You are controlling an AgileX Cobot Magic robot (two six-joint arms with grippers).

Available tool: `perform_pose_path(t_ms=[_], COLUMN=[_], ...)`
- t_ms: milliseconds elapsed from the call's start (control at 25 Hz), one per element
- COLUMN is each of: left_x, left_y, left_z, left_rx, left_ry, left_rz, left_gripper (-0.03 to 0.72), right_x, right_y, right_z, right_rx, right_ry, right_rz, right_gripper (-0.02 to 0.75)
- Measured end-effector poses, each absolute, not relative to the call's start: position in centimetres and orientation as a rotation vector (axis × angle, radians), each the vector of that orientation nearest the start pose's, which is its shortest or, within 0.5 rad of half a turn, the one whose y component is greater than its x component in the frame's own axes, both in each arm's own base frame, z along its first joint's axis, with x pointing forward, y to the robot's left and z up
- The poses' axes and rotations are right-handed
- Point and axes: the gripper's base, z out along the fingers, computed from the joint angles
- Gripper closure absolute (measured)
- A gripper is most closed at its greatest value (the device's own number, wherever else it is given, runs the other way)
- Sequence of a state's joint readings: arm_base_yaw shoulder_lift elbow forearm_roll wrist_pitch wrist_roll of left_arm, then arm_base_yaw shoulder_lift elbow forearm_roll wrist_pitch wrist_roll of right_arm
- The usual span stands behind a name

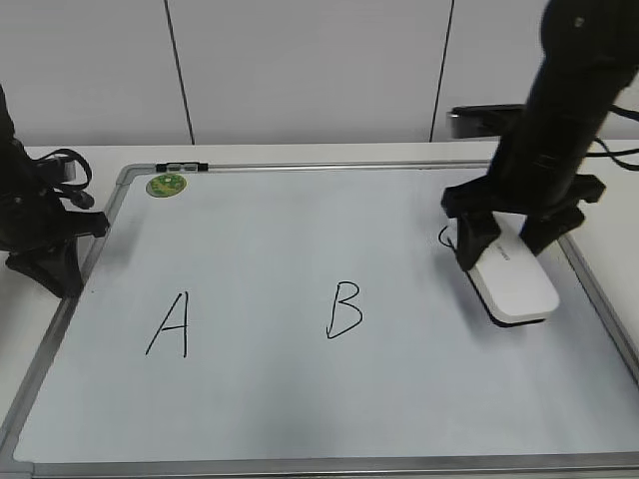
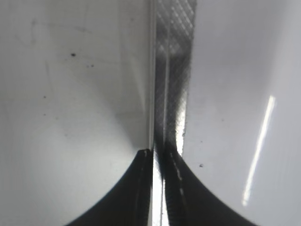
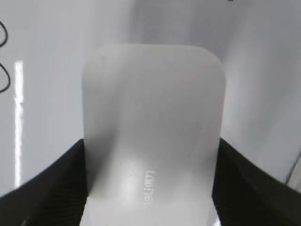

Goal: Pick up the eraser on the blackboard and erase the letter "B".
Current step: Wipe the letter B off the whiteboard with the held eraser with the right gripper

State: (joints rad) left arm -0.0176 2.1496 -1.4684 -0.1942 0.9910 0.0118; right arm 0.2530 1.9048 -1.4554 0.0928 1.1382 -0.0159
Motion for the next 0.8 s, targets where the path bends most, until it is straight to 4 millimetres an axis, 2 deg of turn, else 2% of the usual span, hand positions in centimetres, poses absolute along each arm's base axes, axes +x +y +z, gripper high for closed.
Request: perform_pose_path(t_ms=[200, 400, 800], left_x=[40.6, 40.6, 40.6], left_y=[-2.2, -2.2, -2.2], left_z=[12.6, 12.6, 12.6], left_rx=[-0.123, -0.125, -0.125], left_ry=[3.144, 3.142, 3.142], left_rz=[-0.255, -0.256, -0.256], left_gripper=[0.599, 0.597, 0.595], right_x=[38.4, 39.8, 40.0], right_y=[14.4, 17.9, 22.2], right_z=[21.3, 19.8, 15.7], right_rx=[-0.506, -0.598, -0.734], right_ry=[3.050, 3.026, 3.049], right_rz=[0.097, 0.083, 0.036], right_gripper=[0.208, 0.208, 0.208])
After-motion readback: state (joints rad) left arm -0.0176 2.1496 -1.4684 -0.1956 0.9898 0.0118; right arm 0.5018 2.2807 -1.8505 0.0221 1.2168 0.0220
